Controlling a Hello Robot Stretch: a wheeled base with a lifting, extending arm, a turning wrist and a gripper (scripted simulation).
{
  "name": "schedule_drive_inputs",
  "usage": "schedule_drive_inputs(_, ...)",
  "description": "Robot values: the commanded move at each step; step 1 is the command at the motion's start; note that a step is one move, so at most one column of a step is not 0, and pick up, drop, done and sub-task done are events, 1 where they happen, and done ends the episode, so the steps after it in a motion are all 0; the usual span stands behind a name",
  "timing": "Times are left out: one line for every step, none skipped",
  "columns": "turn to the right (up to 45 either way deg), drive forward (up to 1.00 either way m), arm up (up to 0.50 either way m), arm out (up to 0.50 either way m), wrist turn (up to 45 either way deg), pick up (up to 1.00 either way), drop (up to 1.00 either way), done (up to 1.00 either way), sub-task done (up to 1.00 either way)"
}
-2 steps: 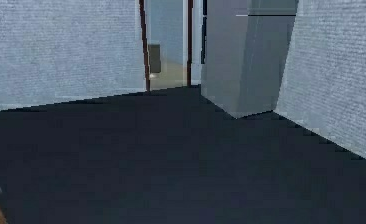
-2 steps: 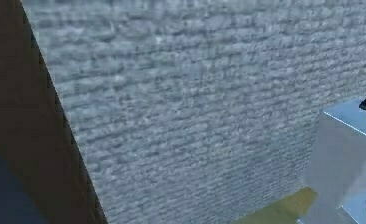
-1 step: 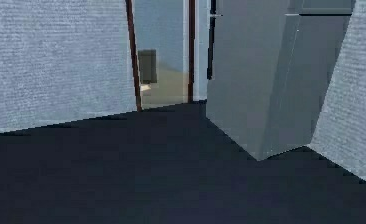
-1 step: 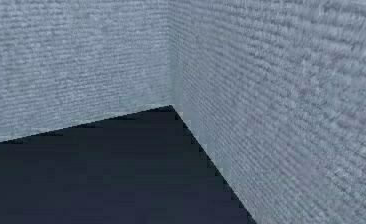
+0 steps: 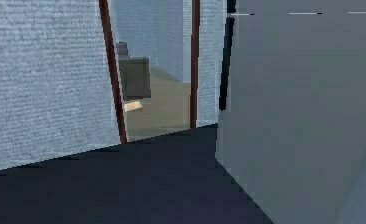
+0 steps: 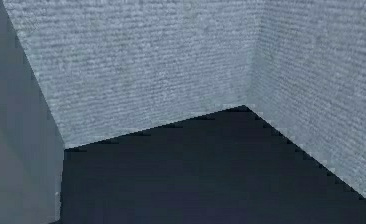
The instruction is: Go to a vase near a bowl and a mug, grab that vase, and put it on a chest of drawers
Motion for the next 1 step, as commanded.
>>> schedule_drive_inputs(-3.0, 0.0, 0.0, 0.0, 0.0, 0.0, 0.0, 0.0, 0.0)
